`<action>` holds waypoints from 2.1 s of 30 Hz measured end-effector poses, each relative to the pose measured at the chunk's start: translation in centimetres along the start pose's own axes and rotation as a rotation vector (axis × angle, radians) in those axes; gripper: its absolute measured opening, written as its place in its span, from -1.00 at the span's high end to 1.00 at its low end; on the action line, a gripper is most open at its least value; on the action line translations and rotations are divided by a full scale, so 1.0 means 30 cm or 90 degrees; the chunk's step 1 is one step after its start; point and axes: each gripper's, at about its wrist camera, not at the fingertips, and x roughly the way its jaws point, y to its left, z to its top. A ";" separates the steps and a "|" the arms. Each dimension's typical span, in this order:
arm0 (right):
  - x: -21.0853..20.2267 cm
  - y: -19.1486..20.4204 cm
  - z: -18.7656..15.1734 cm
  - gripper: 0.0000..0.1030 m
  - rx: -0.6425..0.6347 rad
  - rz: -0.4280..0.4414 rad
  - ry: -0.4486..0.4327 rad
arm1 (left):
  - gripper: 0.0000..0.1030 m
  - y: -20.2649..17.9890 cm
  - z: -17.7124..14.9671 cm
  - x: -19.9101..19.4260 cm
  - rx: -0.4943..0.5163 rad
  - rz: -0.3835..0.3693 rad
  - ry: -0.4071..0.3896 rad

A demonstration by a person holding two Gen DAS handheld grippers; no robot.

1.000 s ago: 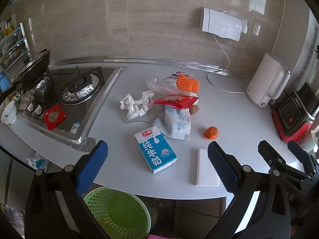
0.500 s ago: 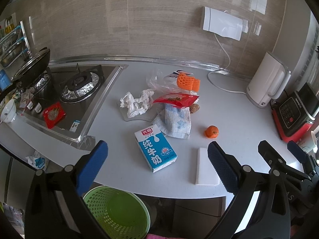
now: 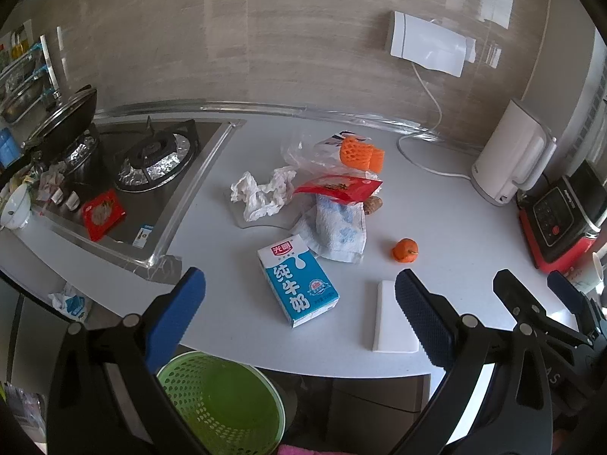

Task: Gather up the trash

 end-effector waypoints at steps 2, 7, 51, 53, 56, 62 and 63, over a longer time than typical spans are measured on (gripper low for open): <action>0.003 0.001 -0.001 -0.96 0.000 0.001 0.001 | -0.87 0.006 0.009 0.000 -0.001 -0.001 -0.001; 0.010 0.002 -0.002 -0.96 -0.001 0.003 0.004 | -0.87 0.008 0.007 0.004 0.001 0.001 -0.002; 0.536 0.043 -0.246 -0.92 0.003 0.035 0.175 | -0.67 0.025 -0.034 0.677 -0.164 0.142 0.235; 0.535 0.049 -0.245 -0.75 -0.001 0.053 0.172 | -0.38 0.026 -0.034 0.674 -0.171 0.132 0.234; 0.528 0.064 -0.243 -0.32 0.001 0.097 0.173 | -0.35 0.036 -0.033 0.672 -0.171 0.127 0.232; 0.534 0.115 -0.246 0.60 0.001 0.159 0.190 | -0.33 0.080 -0.045 0.653 -0.176 0.115 0.224; 0.534 0.123 -0.251 0.61 0.000 0.163 0.194 | -0.33 0.089 -0.044 0.650 -0.177 0.112 0.222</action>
